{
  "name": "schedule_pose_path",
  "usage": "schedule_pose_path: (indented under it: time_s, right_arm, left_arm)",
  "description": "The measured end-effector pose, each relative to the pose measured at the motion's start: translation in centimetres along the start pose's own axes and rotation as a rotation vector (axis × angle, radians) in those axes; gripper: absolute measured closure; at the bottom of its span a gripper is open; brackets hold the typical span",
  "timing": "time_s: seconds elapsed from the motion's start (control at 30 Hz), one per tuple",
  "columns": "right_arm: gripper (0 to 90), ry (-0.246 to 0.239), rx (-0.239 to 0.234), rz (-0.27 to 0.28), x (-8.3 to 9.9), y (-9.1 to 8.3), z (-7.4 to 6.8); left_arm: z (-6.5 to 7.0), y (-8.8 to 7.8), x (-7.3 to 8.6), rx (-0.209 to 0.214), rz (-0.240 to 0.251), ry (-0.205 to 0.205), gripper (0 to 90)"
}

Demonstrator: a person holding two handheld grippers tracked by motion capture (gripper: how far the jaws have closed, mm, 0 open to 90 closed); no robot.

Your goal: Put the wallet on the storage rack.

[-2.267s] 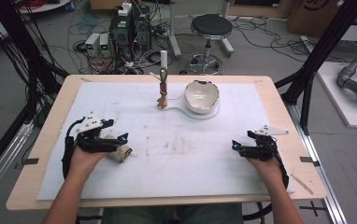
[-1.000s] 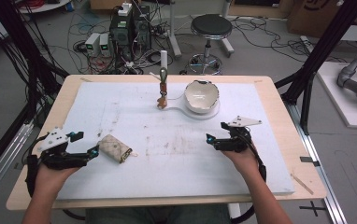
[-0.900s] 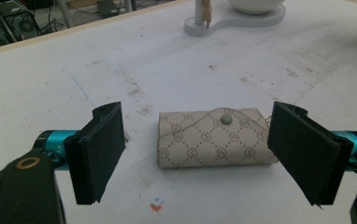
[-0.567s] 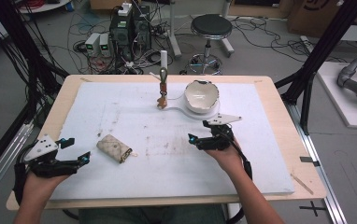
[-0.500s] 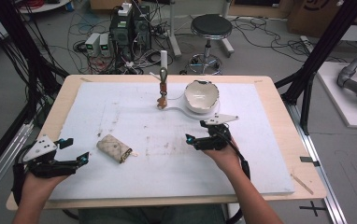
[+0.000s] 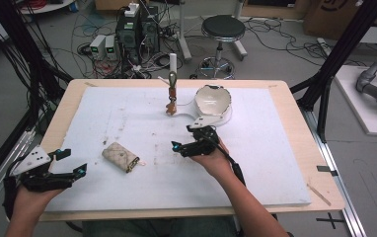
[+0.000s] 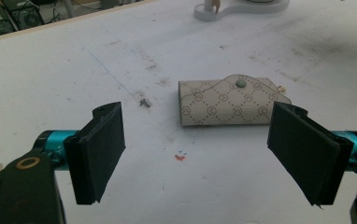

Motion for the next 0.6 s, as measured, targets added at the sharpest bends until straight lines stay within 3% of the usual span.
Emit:
schedule_pose_path:
  time_s: [0.23,0.6]
  right_arm:
    - [17.3,-0.041,-0.043,-0.024,-1.3,2.4,-2.0]
    - [17.3,-0.077,-0.087,-0.051,-2.7,5.2,-5.0]
  left_arm:
    - [-0.3,-0.3,0.8,0.002,-0.009,-0.013,19.0]
    - [-0.3,-0.9,0.6,-0.007,0.006,-0.009,19.1]
Point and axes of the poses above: each handheld gripper's, and its own axes: y roughly forward along the jaws, x roughly out of its underside, z roughly to its right, the point moved 6 cm from there along y, roughly forward along the jaws, and after that the axes turned 1 degree about -z, right-handed, at the moved point
